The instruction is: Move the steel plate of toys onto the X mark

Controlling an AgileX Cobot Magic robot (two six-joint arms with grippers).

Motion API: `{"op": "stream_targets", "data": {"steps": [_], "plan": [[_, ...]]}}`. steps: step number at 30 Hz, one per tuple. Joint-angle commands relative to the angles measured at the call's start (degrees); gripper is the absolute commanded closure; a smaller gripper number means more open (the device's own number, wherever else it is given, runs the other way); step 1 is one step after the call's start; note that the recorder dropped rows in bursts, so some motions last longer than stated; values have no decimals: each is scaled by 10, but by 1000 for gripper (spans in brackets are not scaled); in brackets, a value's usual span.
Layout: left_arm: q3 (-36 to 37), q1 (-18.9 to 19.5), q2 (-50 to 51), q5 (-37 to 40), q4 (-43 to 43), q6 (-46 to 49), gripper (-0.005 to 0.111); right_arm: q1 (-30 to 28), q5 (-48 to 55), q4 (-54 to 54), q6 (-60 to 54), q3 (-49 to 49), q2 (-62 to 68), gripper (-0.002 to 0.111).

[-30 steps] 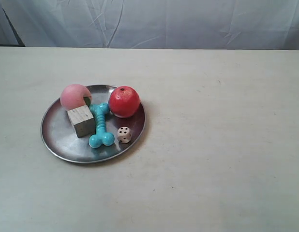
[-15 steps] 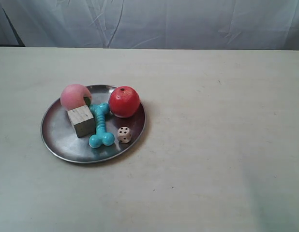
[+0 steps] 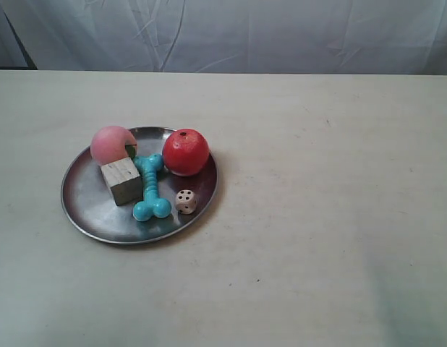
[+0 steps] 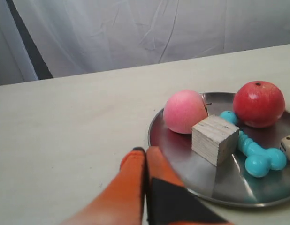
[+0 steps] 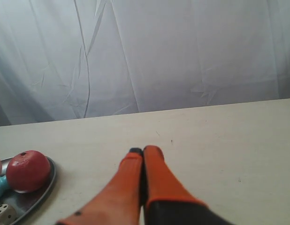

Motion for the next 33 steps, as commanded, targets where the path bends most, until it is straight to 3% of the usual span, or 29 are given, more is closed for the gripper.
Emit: {"op": "stream_targets", "data": {"steps": [1, 5, 19, 33], "plan": [[27, 0, -3, -11, 9, -33, 107, -4, -3, -5, -4, 1, -4, 108], [41, 0, -3, -37, 34, -84, 107, -4, -3, -4, -4, 1, -4, 108], [41, 0, -3, -43, 276, -366, 107, -4, -3, -4, -3, 1, -4, 108], [41, 0, -3, -20, 279, -363, 107, -4, -3, -4, -3, 1, -4, 108]]}}
